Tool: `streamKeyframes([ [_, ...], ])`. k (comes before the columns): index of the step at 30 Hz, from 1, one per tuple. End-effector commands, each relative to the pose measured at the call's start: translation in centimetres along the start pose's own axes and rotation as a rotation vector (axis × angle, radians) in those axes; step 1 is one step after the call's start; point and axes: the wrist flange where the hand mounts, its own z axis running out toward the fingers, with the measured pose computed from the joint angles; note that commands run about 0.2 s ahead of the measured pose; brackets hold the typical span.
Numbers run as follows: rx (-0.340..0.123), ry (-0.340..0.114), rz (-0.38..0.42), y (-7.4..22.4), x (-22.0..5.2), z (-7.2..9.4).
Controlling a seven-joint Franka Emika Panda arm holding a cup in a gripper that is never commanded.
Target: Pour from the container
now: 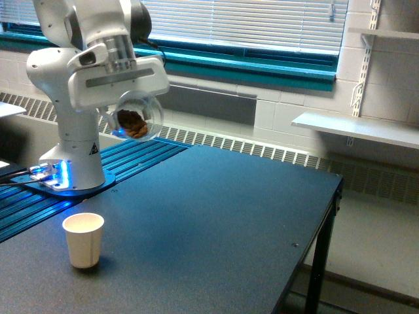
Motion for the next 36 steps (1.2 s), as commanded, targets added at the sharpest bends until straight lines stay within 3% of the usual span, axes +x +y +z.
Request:
streamKeyframes([
  [1,-0.018,-0.006,0.036,1.9,0.6,1.0],
  [21,-0.083,-0.061,0.119,6.5,0.4,4.7],
  [36,-0.124,-0.087,0.191,9.5,1.3,6.5],
])
